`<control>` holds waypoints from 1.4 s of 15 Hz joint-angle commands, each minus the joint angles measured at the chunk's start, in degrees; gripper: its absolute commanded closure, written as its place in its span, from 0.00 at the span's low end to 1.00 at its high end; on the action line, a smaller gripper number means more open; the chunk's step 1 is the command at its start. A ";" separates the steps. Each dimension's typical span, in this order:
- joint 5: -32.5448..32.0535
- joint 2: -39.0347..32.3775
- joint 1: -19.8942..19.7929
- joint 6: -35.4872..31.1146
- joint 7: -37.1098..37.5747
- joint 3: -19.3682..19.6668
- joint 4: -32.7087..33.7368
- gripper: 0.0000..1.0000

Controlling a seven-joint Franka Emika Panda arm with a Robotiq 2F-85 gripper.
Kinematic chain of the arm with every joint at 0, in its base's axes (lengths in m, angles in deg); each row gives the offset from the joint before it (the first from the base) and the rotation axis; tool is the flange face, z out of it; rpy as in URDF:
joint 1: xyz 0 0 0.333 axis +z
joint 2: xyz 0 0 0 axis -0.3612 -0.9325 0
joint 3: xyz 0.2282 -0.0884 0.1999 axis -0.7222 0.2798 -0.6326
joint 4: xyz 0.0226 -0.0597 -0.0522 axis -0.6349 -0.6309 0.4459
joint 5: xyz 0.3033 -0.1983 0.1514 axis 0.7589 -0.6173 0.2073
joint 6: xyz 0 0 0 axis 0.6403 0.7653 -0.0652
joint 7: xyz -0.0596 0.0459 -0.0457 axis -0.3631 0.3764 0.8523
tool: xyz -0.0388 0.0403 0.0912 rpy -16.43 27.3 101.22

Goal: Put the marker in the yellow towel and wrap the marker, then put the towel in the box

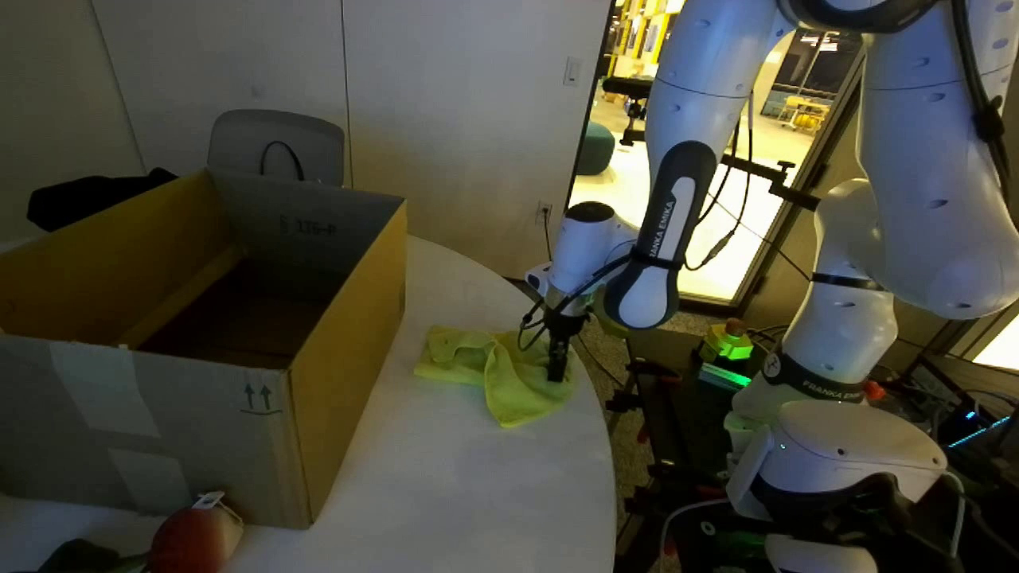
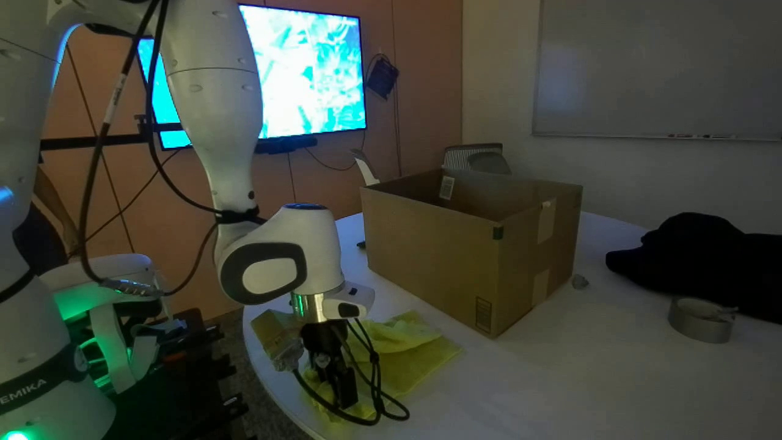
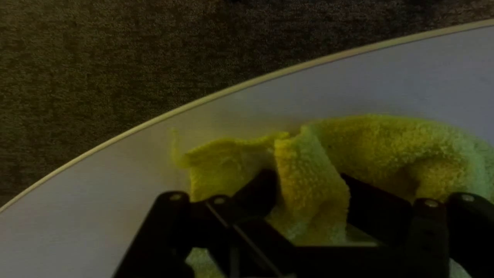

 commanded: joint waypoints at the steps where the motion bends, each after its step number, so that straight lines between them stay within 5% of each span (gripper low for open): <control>1: 0.39 -0.04 0.77 0.73 -1.60 0.65 1.45 0.86; 3: 0.07 0.85 2.30 1.20 -1.51 2.26 1.61 0.99; 12: -2.26 7.56 14.70 -0.55 0.15 15.84 1.67 1.00; 14: -1.63 9.74 14.29 -0.98 0.46 15.00 1.90 1.00; 21: 9.95 14.91 2.59 -4.11 7.39 -3.11 2.99 1.00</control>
